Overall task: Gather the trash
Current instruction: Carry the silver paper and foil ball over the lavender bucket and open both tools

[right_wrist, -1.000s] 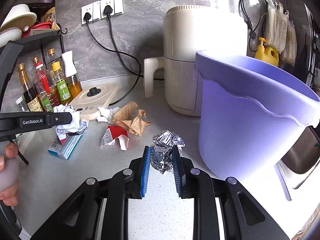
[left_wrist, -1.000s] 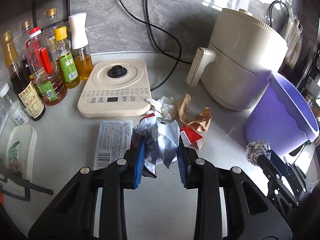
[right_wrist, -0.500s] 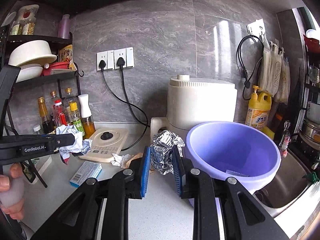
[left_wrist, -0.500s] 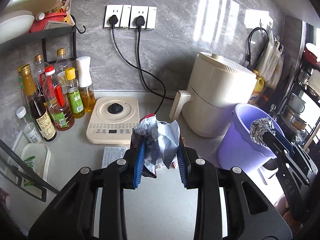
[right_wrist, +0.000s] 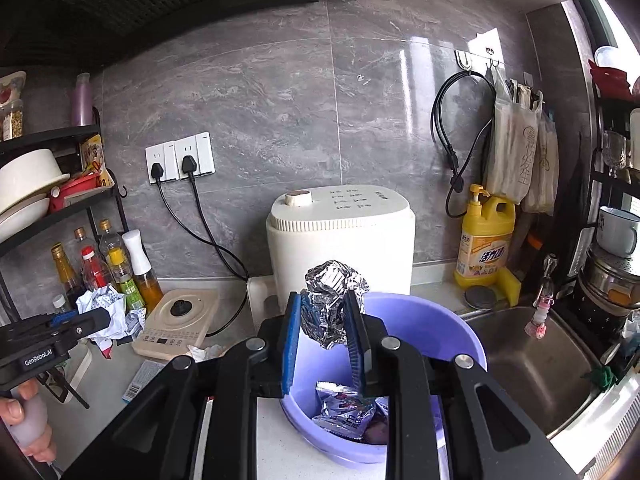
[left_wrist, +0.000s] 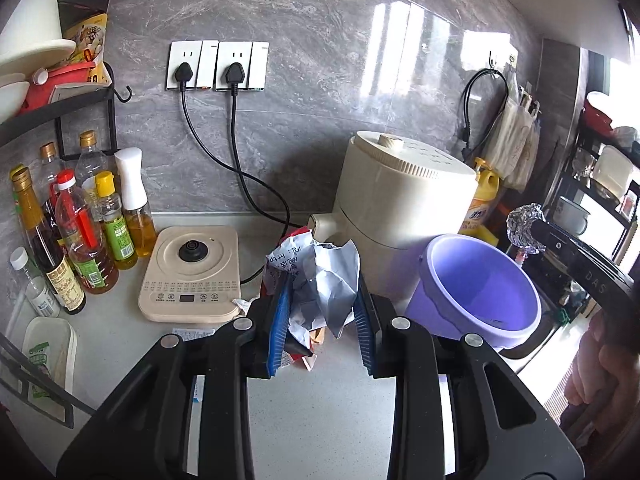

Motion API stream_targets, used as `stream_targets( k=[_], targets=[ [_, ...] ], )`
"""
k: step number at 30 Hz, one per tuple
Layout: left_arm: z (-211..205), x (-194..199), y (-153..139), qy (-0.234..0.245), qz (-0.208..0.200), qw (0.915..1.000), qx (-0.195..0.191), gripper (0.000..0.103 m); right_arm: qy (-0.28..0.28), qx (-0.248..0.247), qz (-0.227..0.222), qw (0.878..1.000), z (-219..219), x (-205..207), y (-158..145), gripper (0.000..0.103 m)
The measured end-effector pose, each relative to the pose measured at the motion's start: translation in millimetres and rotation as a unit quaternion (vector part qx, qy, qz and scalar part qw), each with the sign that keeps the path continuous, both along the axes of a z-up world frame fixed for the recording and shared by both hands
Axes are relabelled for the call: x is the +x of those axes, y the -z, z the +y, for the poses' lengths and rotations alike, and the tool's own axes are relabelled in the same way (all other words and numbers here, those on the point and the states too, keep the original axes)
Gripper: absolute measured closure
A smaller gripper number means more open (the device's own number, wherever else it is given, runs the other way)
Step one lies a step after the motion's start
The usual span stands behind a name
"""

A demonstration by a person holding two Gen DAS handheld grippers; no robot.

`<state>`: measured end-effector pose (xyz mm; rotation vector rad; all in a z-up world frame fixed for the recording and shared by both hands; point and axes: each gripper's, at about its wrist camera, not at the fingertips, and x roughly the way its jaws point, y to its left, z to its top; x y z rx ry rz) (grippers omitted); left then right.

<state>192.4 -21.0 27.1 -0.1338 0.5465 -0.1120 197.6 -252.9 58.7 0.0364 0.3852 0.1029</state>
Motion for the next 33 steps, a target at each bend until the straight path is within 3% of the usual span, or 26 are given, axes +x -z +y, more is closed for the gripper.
stream_targets(
  k=[2, 5, 6, 17, 27, 28, 29, 30, 33],
  targets=[
    [-7.4, 4.3, -0.7, 0.009, -0.001, 1.0000, -0.001, 0.073, 0.011, -0.008, 0.003, 1.000, -12.8, 7.6, -3.5, 0.079],
    [-19.9, 9.7, -1.6, 0.024, -0.002, 0.9997, 0.000, 0.073, 0.043, 0.026, -0.008, 0.999, -43.8, 3.7, -10.7, 0.019],
    [-23.6, 11.8, -1.5, 0.029, -0.002, 0.9996, 0.000, 0.073, 0.050, 0.027, -0.018, 0.998, -51.5, -0.8, -12.3, 0.016],
    [-75.7, 40.0, -5.6, 0.099, -0.002, 0.9951, 0.009, 0.073, 0.096, 0.049, 0.035, 0.994, -105.0, -23.5, 11.8, 0.017],
    [-135.4, 66.6, -11.0, 0.179, -0.005, 0.9837, 0.016, 0.071, 0.131, 0.068, 0.040, 0.988, -124.8, -47.1, 18.0, 0.016],
    [-140.2, 68.5, -11.0, 0.187, -0.005, 0.9822, 0.008, 0.068, 0.134, 0.069, 0.040, 0.988, -126.2, -50.1, 18.4, 0.016],
    [-143.9, 70.4, -11.2, 0.197, -0.003, 0.9805, -0.002, 0.052, 0.137, 0.069, 0.040, 0.987, -127.0, -52.6, 18.9, 0.016],
    [-147.1, 71.5, -11.3, 0.201, -0.001, 0.9796, -0.009, 0.028, 0.140, 0.069, 0.041, 0.987, -128.7, -55.0, 19.6, 0.016],
    [-153.2, 68.9, -12.0, 0.199, -0.007, 0.9800, -0.003, 0.018, 0.148, 0.073, 0.043, 0.985, -132.8, -60.2, 21.0, 0.015]
  ],
)
